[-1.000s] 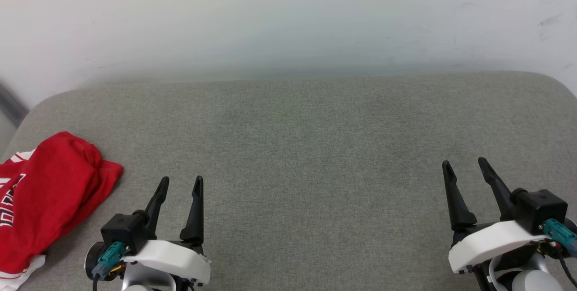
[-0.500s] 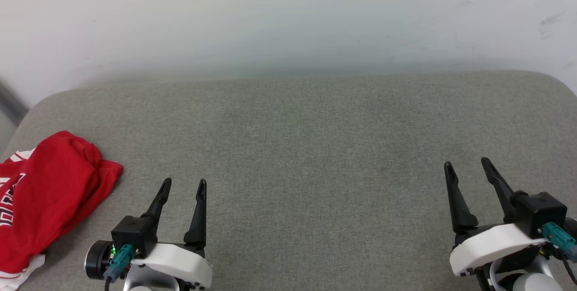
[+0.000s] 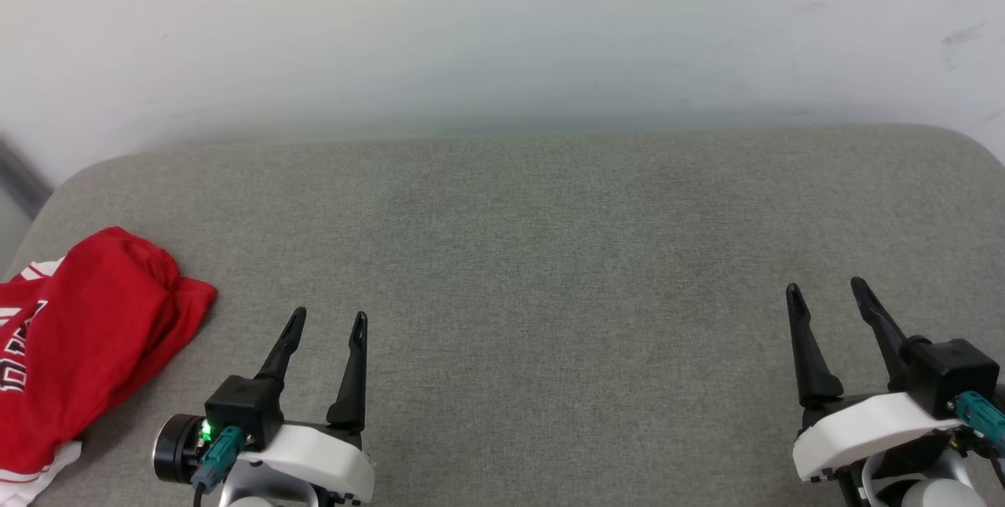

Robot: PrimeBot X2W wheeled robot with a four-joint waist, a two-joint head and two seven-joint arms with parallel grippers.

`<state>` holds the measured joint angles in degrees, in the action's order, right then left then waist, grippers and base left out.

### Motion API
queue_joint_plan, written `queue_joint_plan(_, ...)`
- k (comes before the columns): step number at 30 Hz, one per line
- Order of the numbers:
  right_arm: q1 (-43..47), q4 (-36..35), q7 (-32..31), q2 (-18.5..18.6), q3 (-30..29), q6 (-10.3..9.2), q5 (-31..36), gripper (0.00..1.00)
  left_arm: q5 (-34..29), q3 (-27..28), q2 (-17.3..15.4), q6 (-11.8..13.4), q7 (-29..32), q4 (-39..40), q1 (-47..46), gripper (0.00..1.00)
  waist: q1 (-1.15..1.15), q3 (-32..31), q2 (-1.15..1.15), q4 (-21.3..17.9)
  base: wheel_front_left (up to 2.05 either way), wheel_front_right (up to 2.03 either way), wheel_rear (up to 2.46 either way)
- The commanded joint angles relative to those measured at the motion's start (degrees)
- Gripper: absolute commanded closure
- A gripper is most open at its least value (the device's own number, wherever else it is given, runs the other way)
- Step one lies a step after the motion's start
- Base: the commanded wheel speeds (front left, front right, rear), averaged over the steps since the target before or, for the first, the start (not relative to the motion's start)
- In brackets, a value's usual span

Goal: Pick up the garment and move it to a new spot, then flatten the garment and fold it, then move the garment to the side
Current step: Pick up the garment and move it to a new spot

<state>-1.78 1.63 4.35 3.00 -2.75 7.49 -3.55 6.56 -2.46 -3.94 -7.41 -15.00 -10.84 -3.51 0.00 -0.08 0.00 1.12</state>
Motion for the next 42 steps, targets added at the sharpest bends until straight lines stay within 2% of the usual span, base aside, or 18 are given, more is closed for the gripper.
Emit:
queue_joint_plan(1,0.43,0.11,0.32,-0.19,-0.18,-0.01,-0.29,0.0,0.31,0.06,-0.09,-0.1,-0.21,-0.21,-0.43,0.0,0.0,-0.01,0.0,0.23,0.0,0.0,0.0)
queue_joint_plan(7,0.31,-0.09,0.11,-0.18,0.01,0.0,0.16,0.0,0.64,-0.02,-0.15,-0.11,-0.2,-0.6,-0.74,0.0,0.0,-0.13,0.0,1.78,0.0,0.0,0.0)
queue_joint_plan(13,0.22,-0.97,-0.49,-0.19,1.52,0.0,0.69,0.0,0.44,0.26,-0.15,-0.05,-0.2,-0.81,-1.31,0.0,0.0,-0.28,0.0,5.29,0.0,0.0,0.0)
queue_joint_plan(24,-1.2,-0.64,-0.95,-0.15,6.98,-0.01,0.28,0.0,-0.24,2.28,-0.45,0.07,-0.19,-0.62,-1.15,0.0,0.0,-0.59,0.0,17.27,0.0,0.0,0.0)
queue_joint_plan(33,-1.99,0.07,-0.65,-0.15,8.76,-0.01,0.62,0.0,-0.71,4.21,-0.34,0.31,-0.19,-0.33,0.04,0.0,0.0,-0.88,0.0,28.06,0.0,0.0,0.0)
queue_joint_plan(42,-7.47,1.44,-2.0,-0.07,12.83,-0.02,1.45,0.0,0.31,9.32,0.1,1.7,-0.2,3.62,2.54,0.0,0.0,2.5,0.0,29.94,0.0,0.0,0.0)
